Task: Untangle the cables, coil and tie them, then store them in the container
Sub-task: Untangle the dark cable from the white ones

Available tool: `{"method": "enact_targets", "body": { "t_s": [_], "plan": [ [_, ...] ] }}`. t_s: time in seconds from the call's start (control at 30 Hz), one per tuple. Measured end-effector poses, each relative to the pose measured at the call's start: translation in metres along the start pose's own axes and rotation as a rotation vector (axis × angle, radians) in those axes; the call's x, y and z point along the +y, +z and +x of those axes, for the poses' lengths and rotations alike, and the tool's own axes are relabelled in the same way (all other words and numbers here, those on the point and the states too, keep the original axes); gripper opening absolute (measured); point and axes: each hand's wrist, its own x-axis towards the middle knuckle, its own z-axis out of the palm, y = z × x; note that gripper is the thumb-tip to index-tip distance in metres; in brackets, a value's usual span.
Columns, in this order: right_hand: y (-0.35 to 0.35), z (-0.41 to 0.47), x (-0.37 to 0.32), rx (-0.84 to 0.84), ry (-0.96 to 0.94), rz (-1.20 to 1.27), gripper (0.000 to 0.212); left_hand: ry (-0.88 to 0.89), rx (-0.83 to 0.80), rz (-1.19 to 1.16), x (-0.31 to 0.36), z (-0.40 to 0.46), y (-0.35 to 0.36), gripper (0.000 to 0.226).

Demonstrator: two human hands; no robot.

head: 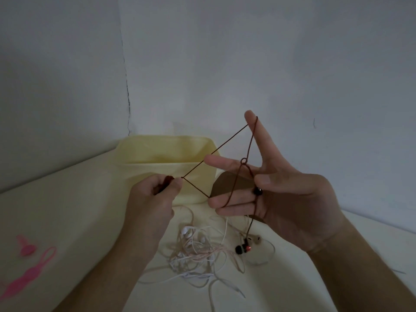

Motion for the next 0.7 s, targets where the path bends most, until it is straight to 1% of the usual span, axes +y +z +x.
{"method": "enact_targets", "body": {
  "t_s": [0.07,0.13,0.2,0.27,0.37,0.53,0.7],
  "plan": [
    [0.002,-0.001,-0.001,0.031,-0.009,-0.023,0.091,-0.021,0.021,-0.012,0.000,0.001,-0.001,0.028],
    [0.003,0.001,0.001,0.160,-0.037,-0.060,0.084,-0.024,0.023,-0.036,0.001,0.001,-0.002,0.032],
    [0.003,0.005,0.007,0.290,-0.030,-0.095,0.072,-0.006,-0.003,-0.067,0.002,0.000,-0.002,0.028],
    [0.003,0.008,0.015,0.369,0.008,-0.115,0.058,0.015,-0.049,-0.102,0.003,-0.001,0.000,0.024],
    [0.000,0.010,0.025,0.426,0.080,-0.168,0.047,0.022,-0.109,-0.163,0.005,-0.003,0.001,0.021],
    [0.002,0.012,0.025,0.493,0.145,-0.227,0.044,-0.046,-0.134,-0.235,0.008,-0.002,-0.002,0.020],
    [0.009,0.012,0.025,0.524,0.178,-0.318,0.022,-0.169,-0.198,-0.292,0.009,-0.006,0.003,0.026]
  ]
}}
